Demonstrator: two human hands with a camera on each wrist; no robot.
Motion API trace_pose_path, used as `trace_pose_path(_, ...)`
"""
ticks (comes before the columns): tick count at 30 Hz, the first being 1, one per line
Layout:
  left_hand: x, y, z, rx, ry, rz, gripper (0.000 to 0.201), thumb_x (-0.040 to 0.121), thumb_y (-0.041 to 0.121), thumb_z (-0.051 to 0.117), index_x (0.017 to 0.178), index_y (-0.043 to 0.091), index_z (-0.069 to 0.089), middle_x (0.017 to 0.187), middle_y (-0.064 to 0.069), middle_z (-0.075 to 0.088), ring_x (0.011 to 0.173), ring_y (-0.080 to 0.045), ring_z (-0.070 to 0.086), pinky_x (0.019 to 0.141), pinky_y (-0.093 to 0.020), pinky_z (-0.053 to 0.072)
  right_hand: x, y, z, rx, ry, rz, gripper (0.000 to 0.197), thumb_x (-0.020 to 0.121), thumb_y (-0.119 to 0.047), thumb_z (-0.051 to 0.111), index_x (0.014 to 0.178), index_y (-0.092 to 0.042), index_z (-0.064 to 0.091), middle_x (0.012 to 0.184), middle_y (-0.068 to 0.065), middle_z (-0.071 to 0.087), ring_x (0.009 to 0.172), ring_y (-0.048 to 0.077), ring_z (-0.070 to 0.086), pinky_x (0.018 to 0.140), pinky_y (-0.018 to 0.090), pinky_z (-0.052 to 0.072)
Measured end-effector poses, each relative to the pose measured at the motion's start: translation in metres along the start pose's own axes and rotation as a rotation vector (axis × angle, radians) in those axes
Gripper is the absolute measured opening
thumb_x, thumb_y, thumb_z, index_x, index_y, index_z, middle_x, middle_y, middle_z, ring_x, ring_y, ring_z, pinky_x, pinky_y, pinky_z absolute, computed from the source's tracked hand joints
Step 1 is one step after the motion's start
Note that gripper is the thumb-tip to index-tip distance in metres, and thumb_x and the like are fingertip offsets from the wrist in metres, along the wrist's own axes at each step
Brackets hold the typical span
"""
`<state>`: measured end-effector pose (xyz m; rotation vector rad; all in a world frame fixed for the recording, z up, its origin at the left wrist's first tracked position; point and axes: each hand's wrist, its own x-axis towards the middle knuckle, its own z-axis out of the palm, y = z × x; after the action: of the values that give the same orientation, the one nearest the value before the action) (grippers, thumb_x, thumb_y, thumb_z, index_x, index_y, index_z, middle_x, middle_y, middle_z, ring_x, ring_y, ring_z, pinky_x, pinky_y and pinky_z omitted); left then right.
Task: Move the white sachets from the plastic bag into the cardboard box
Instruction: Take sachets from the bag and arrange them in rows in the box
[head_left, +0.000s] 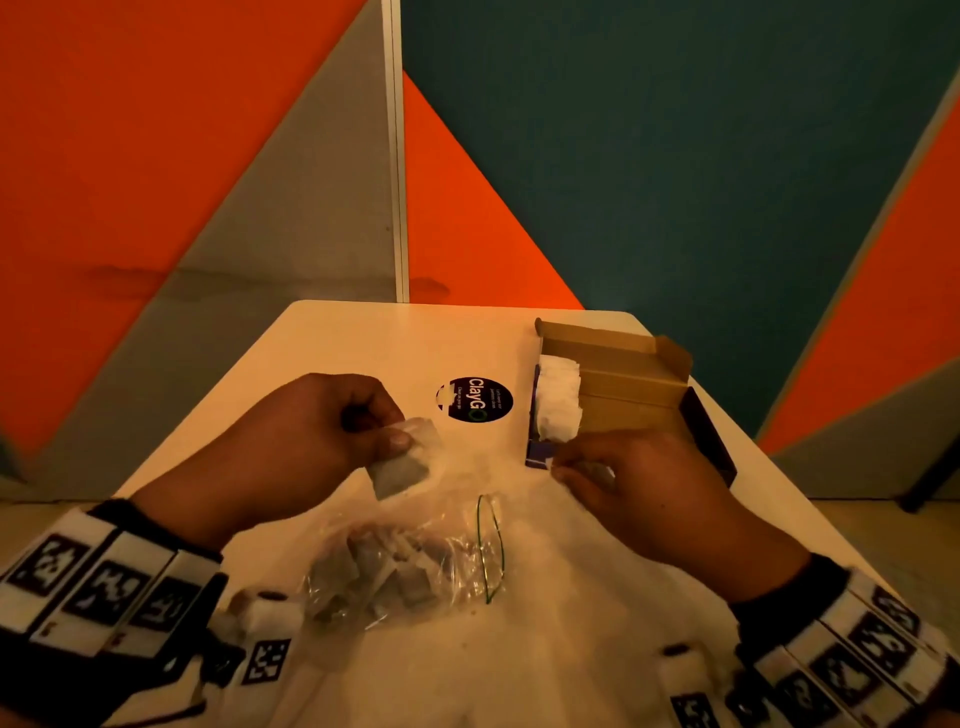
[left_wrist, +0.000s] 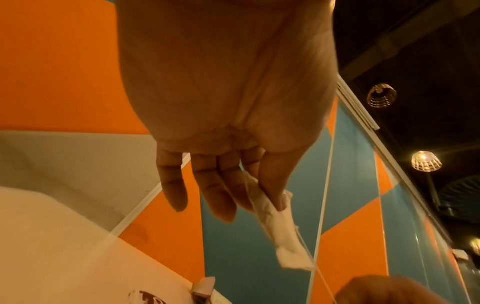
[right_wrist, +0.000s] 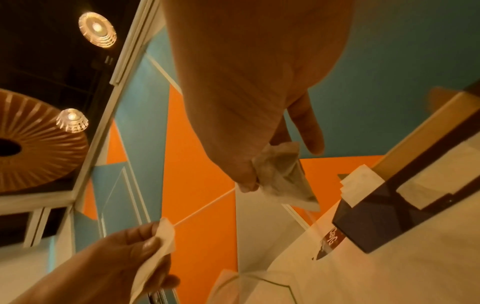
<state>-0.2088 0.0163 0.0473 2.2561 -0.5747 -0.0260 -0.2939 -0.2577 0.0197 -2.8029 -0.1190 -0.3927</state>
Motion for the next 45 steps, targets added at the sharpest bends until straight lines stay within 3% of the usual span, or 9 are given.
trace_pose_path(6, -0.008, -0.003, 0.014, -0.363, -0.186, -0.042, 0.007, 0.081, 0.009, 0.074, 0.081, 0.016, 0.073, 0.084, -0.011, 0.076, 0.080, -0.026, 0.071, 0.081, -0.037, 0.053, 0.013, 0.006, 0.005, 0.155, 0.077, 0.080, 0.019, 0.090, -0.045, 0.060, 0.102, -0.037, 0.073, 0.076, -0.039, 0.045, 0.073, -0.006, 0.051, 0.075, 0.021, 0.048)
trace_pose_path(10, -0.016, -0.005, 0.028, -0.543, -0.257, -0.044, 0.012, 0.076, 0.007, 0.072, 0.086, 0.010, 0.078, 0.089, -0.014, 0.077, 0.080, -0.021, 0.072, 0.072, -0.024, 0.055, 0.014, 0.007, 0.013, 0.219, 0.103, 0.098, 0.016, 0.089, -0.044, 0.063, 0.098, -0.036, 0.074, 0.077, -0.038, 0.049, 0.075, -0.006, 0.054, 0.075, 0.021, 0.050)
trace_pose_path(15, -0.020, -0.005, 0.047, -0.824, -0.219, -0.027, 0.013, 0.072, 0.000, 0.077, 0.080, 0.008, 0.074, 0.082, -0.016, 0.072, 0.074, -0.023, 0.068, 0.068, -0.030, 0.056, 0.012, 0.009, 0.020, 0.257, 0.070, 0.140, 0.014, 0.089, -0.045, 0.063, 0.096, -0.038, 0.073, 0.084, -0.030, 0.063, 0.078, -0.008, 0.057, 0.073, 0.016, 0.050)
trace_pose_path(21, -0.016, 0.009, 0.062, -1.169, -0.102, -0.054, 0.010, 0.072, -0.003, 0.064, 0.075, 0.006, 0.066, 0.107, -0.022, 0.072, 0.085, -0.027, 0.071, 0.063, -0.033, 0.060, 0.005, 0.001, 0.028, 0.283, -0.008, 0.139, 0.018, 0.088, -0.048, 0.061, 0.100, -0.039, 0.073, 0.097, -0.024, 0.068, 0.085, -0.007, 0.059, 0.071, 0.010, 0.044)
trace_pose_path(31, -0.011, 0.016, 0.072, -1.293, -0.058, -0.022, 0.018, 0.077, -0.003, 0.070, 0.075, 0.015, 0.070, 0.081, -0.014, 0.070, 0.069, -0.020, 0.069, 0.058, -0.033, 0.059, -0.004, -0.015, 0.029, 0.406, -0.055, 0.096, 0.011, 0.088, -0.039, 0.065, 0.095, -0.040, 0.074, 0.087, -0.033, 0.065, 0.088, -0.013, 0.059, 0.068, 0.005, 0.045)
trace_pose_path(34, -0.013, 0.014, 0.072, -1.274, -0.014, 0.002, 0.011, 0.076, 0.001, 0.064, 0.079, 0.011, 0.066, 0.075, -0.009, 0.069, 0.065, -0.018, 0.066, 0.057, -0.031, 0.057, -0.004, -0.013, 0.022, 0.562, -0.054, 0.168, 0.024, 0.091, -0.022, 0.065, 0.096, -0.043, 0.074, 0.096, -0.025, 0.069, 0.084, 0.004, 0.066, 0.071, 0.021, 0.058)
trace_pose_path(36, -0.015, 0.013, 0.072, -1.266, -0.006, 0.016, 0.013, 0.077, 0.002, 0.066, 0.089, 0.007, 0.065, 0.076, -0.009, 0.070, 0.065, -0.018, 0.067, 0.059, -0.030, 0.056, -0.002, -0.013, 0.017, 0.692, -0.008, 0.227, 0.035, 0.092, -0.009, 0.062, 0.099, -0.042, 0.073, 0.101, -0.007, 0.071, 0.081, 0.015, 0.070, 0.069, 0.036, 0.062)
trace_pose_path(40, -0.015, 0.014, 0.083, -1.148, -0.004, -0.023, 0.033, 0.075, 0.008, 0.066, 0.108, 0.002, 0.068, 0.093, -0.019, 0.074, 0.084, -0.027, 0.069, 0.081, -0.044, 0.053, 0.002, -0.019, 0.013, 0.935, 0.053, 0.212, 0.050, 0.093, -0.001, 0.058, 0.117, -0.045, 0.058, 0.094, -0.010, 0.076, 0.089, 0.006, 0.071, 0.064, 0.019, 0.057)
trace_pose_path(45, -0.012, 0.021, 0.098, -1.157, 0.027, -0.086, 0.028, 0.073, 0.005, 0.068, 0.101, -0.003, 0.067, 0.102, -0.025, 0.072, 0.091, -0.034, 0.069, 0.080, -0.042, 0.057, 0.003, -0.028, 0.018, 1.058, 0.097, 0.182, 0.060, 0.093, -0.001, 0.057, 0.133, -0.043, 0.042, 0.096, -0.005, 0.077, 0.091, 0.012, 0.073, 0.068, 0.025, 0.059)
